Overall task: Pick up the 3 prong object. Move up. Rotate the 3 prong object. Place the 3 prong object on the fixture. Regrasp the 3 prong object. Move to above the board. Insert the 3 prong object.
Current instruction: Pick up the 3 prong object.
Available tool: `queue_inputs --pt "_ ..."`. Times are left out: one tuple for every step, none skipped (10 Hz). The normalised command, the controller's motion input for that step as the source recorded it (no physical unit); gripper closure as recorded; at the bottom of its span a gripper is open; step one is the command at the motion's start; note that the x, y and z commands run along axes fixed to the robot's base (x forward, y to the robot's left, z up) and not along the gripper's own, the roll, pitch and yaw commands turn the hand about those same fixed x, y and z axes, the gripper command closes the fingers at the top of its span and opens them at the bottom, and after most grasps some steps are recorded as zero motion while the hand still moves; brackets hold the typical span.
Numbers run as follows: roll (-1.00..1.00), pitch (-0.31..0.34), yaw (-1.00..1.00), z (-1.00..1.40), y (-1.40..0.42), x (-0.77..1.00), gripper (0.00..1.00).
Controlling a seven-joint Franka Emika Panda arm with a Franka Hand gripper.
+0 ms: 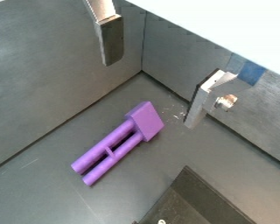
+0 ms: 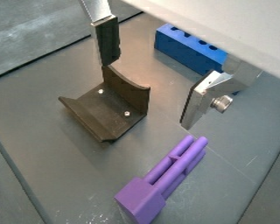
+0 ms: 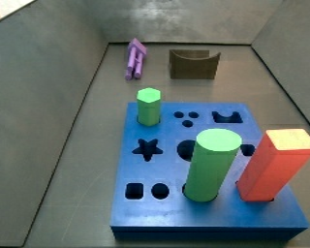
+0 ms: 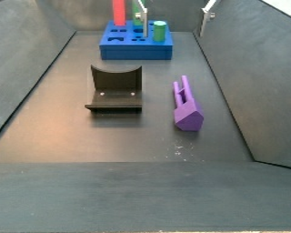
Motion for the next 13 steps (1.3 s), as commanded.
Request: queue_inputs --pt "0.0 -0.011 0.0 0.0 0.0 0.0 0.0" --pt "0.0 -0.013 0.0 0.0 0.0 0.0 0.0" --pt "0.0 -0.004 0.0 0.0 0.0 0.0 0.0" --pt "0.0 -0.009 0.0 0.0 0.0 0.0 0.0" --pt "0.0 -0.011 0.0 0.0 0.0 0.0 0.0" --pt "0.0 -0.043 -0.03 -0.13 0.0 -0.15 0.0" --pt "-0.04 -0.093 0.0 -0.29 0.17 -0.26 0.0" --pt "-0.13 -0.147 0.02 -0.32 0.26 -0.15 0.0" --pt "-0.2 -0.194 0.11 -0.25 0.28 -0.03 0.0" --pt "-0.19 -0.209 0.11 -0.22 0.2 -0.04 0.0" --pt "-0.14 -0.187 0.13 -0.28 0.2 -0.06 0.0" --pt "-0.14 -0.156 0.2 -0.35 0.22 0.0 0.0" --pt "-0.16 -0.194 0.24 -0.38 0.18 0.0 0.0"
